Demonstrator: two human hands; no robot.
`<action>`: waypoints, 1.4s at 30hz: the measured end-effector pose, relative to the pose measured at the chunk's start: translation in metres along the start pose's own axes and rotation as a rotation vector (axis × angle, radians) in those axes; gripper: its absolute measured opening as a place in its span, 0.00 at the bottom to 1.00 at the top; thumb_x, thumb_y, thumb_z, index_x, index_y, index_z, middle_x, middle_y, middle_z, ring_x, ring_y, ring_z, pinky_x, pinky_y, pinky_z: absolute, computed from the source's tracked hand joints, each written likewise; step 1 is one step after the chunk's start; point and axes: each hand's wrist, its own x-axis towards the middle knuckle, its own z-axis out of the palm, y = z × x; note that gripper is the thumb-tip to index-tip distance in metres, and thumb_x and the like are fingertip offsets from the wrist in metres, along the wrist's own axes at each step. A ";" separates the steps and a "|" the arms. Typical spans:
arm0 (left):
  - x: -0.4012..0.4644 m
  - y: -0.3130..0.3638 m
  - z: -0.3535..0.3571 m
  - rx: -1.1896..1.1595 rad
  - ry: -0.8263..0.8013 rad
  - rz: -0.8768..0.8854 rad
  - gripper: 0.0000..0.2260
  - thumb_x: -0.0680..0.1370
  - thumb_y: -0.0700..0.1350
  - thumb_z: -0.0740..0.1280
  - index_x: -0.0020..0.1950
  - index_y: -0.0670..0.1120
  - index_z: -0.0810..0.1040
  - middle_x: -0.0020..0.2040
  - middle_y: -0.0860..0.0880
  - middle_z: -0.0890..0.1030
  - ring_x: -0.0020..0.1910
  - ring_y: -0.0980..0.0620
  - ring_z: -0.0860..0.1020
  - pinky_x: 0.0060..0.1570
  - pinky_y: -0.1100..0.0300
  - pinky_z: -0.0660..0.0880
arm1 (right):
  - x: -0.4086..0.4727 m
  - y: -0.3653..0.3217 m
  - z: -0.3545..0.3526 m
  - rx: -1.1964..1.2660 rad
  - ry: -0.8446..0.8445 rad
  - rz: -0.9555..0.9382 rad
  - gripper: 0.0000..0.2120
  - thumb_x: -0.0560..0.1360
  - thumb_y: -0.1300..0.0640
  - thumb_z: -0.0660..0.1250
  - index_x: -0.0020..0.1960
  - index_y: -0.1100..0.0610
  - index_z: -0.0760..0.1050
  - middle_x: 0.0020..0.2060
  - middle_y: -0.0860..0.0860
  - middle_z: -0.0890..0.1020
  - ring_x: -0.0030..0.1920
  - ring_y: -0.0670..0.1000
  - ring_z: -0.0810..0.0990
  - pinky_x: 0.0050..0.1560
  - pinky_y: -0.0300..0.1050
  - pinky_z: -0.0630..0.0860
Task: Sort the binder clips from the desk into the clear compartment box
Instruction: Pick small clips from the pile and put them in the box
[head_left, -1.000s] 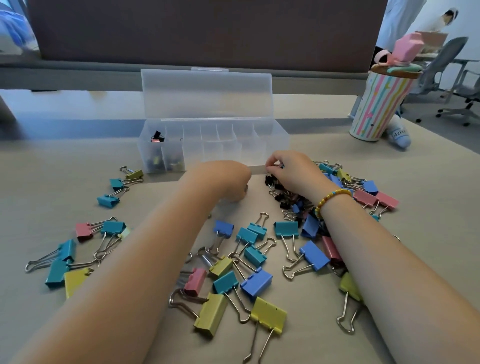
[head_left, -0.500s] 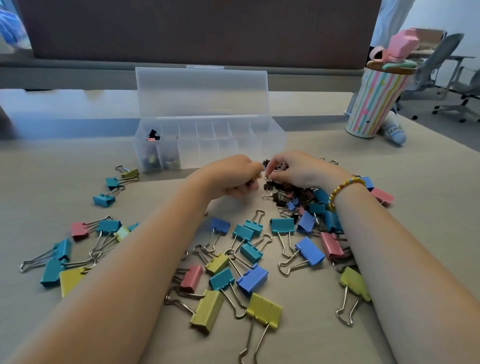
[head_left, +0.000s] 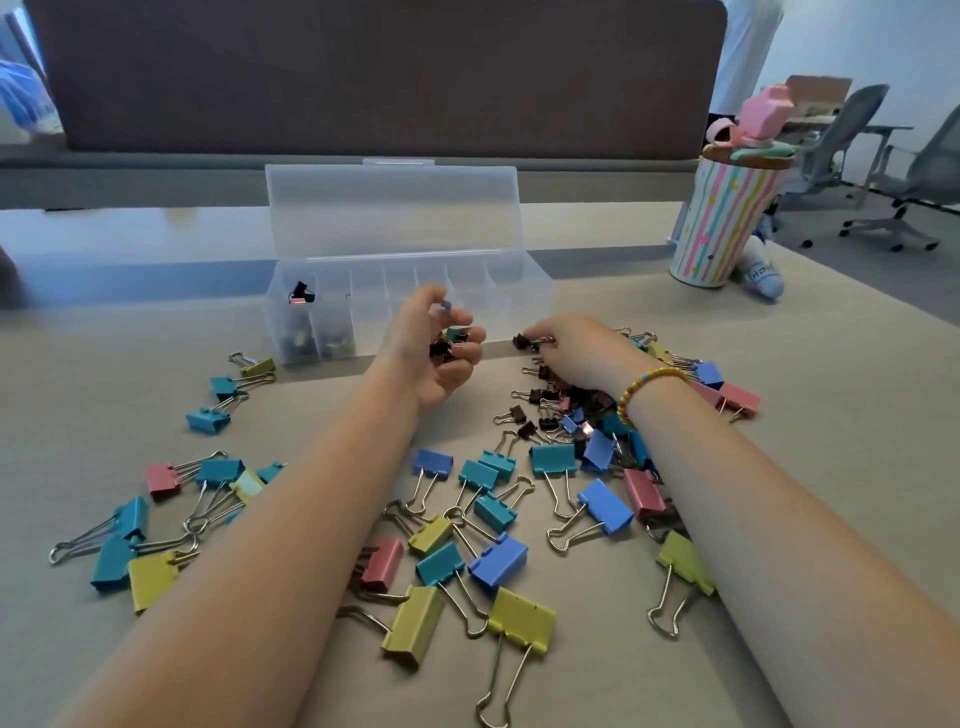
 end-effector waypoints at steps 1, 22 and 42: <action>0.000 0.000 -0.001 0.011 0.012 0.003 0.16 0.79 0.51 0.54 0.35 0.44 0.67 0.28 0.49 0.68 0.19 0.58 0.64 0.14 0.71 0.56 | 0.000 -0.001 -0.001 0.005 -0.001 -0.007 0.19 0.80 0.60 0.55 0.68 0.50 0.71 0.62 0.52 0.76 0.56 0.52 0.75 0.53 0.43 0.71; -0.037 -0.021 0.013 1.778 -0.091 0.322 0.14 0.82 0.52 0.53 0.58 0.46 0.73 0.48 0.49 0.78 0.43 0.54 0.72 0.44 0.61 0.68 | -0.070 -0.009 -0.023 0.052 -0.194 -0.017 0.15 0.76 0.48 0.64 0.60 0.54 0.71 0.51 0.48 0.73 0.51 0.48 0.72 0.45 0.40 0.67; -0.037 -0.018 0.025 2.275 -0.093 0.107 0.09 0.80 0.40 0.58 0.58 0.39 0.68 0.34 0.49 0.66 0.38 0.51 0.69 0.36 0.62 0.66 | -0.061 -0.028 -0.002 -0.246 -0.111 -0.084 0.13 0.79 0.53 0.60 0.61 0.58 0.71 0.50 0.53 0.77 0.48 0.52 0.74 0.45 0.43 0.70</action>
